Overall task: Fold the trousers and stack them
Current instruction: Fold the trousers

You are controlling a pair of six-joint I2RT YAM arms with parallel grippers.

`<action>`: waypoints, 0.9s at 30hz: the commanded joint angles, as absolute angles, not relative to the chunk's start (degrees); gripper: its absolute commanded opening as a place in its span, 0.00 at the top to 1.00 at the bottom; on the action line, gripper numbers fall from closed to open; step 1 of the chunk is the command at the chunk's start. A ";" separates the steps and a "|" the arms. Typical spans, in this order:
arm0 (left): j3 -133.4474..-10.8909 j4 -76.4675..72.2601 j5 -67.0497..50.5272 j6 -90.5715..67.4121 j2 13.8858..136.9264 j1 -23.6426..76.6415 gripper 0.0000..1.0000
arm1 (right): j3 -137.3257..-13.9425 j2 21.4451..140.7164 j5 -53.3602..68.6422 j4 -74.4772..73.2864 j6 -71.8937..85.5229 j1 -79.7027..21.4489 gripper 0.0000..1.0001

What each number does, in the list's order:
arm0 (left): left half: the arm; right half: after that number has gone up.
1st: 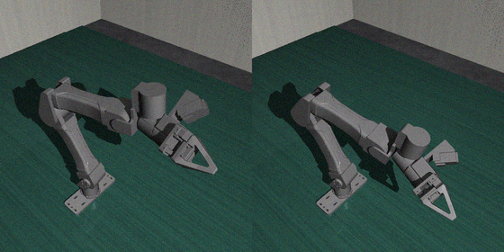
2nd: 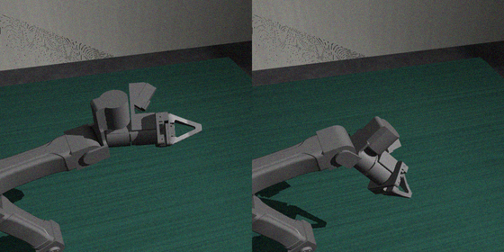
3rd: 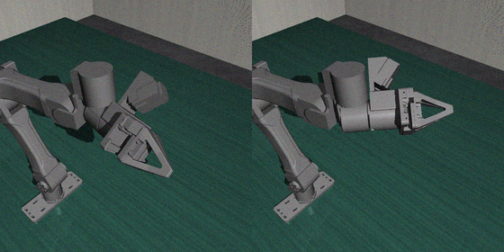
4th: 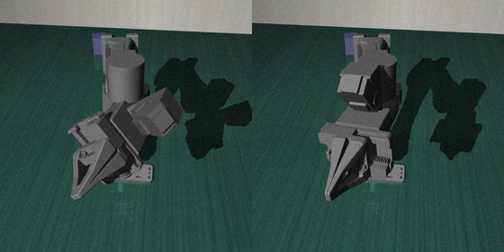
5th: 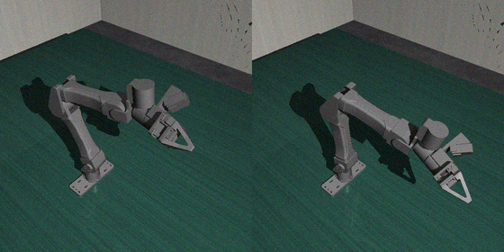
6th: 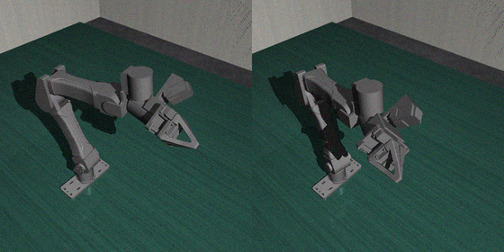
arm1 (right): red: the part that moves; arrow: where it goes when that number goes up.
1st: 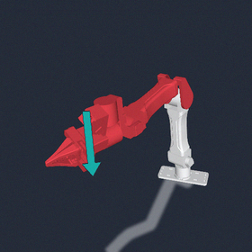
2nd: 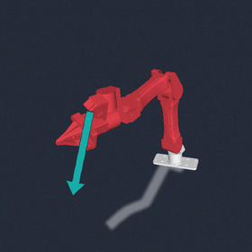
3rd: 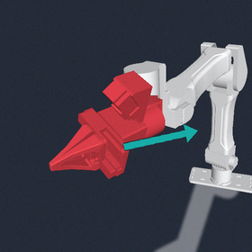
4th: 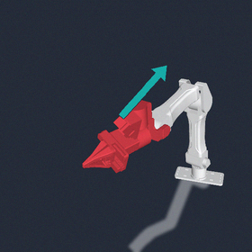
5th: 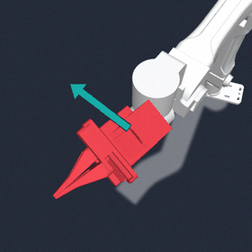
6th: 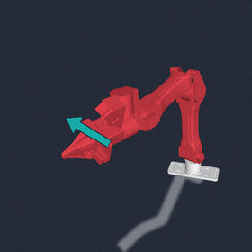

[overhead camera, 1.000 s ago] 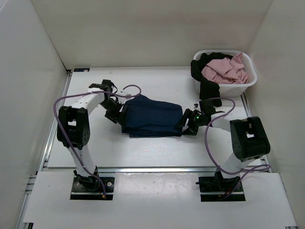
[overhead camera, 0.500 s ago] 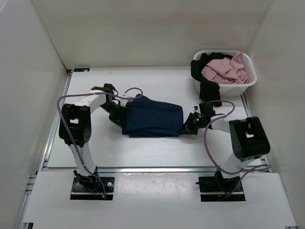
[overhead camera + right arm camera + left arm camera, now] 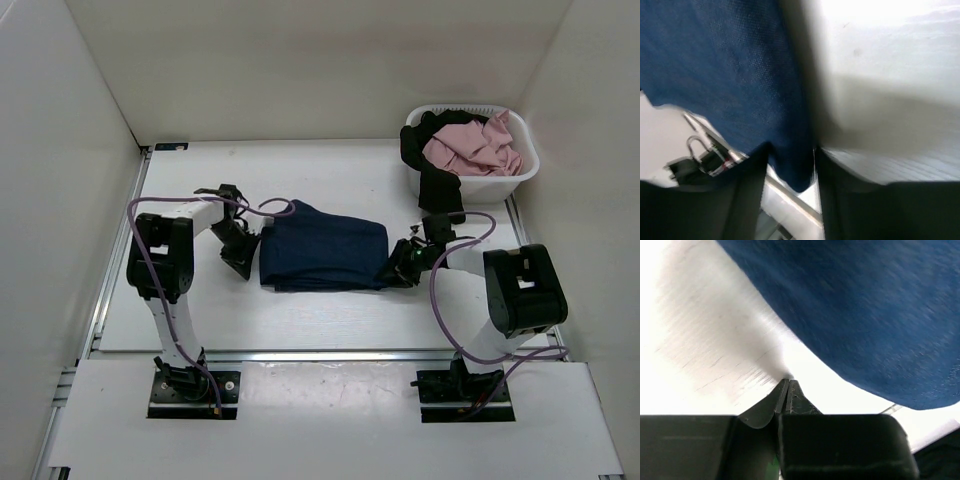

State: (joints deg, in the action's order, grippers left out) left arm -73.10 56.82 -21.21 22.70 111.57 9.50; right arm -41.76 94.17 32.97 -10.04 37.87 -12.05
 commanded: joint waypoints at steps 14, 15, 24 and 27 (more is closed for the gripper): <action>-83.42 57.05 -27.25 27.77 99.04 20.82 0.74 | -58.98 80.68 10.89 -35.79 28.64 -14.58 0.80; -82.54 55.91 -27.25 27.77 101.05 21.70 0.74 | -58.28 80.68 13.77 -33.42 31.44 -16.68 0.86; -71.37 47.29 -16.27 24.00 106.08 22.24 0.80 | -55.37 93.58 17.33 -20.56 41.31 -24.70 1.00; -70.14 45.97 -16.26 23.38 106.61 22.24 0.80 | -53.62 97.19 15.92 -20.57 41.92 -24.17 1.00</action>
State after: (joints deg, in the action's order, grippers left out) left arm -71.46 49.74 -19.05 24.45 108.18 22.26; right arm -55.09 94.89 17.12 -22.02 39.22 -24.84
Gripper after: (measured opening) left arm 0.204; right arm 0.002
